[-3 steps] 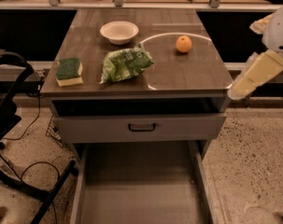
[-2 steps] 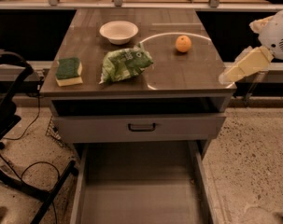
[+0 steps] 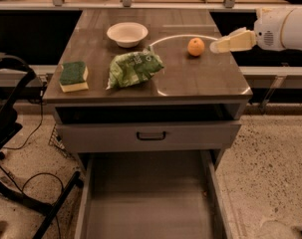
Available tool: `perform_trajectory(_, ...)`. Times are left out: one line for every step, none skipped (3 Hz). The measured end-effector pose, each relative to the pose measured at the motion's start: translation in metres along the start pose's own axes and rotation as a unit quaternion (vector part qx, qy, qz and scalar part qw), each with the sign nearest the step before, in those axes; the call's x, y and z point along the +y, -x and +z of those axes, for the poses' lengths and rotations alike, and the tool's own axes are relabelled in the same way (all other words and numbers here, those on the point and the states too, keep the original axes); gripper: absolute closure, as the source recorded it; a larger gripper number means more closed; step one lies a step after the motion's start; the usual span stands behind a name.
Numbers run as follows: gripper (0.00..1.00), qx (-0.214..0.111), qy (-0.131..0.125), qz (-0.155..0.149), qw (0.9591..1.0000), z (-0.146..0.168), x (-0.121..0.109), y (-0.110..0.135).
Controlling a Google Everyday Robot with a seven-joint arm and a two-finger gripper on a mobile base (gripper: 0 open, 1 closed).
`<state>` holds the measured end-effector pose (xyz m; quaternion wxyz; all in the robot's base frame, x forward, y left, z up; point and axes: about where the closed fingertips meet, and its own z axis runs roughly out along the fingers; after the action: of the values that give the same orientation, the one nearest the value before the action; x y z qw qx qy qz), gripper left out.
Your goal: Place orange into middle drawer
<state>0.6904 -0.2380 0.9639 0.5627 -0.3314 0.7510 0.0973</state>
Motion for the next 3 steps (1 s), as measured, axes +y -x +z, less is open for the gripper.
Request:
perform_trajectory(0.0,-0.025,-0.041,0.003,0.9988,0.004,-0.022,0.01)
perform_trajectory(0.0,-0.024,-0.035,-0.003,0.9991,0.021,-0.015,0.009)
perform_trajectory(0.0,-0.056,-0.008,0.014,0.9983,0.083,-0.006,0.008)
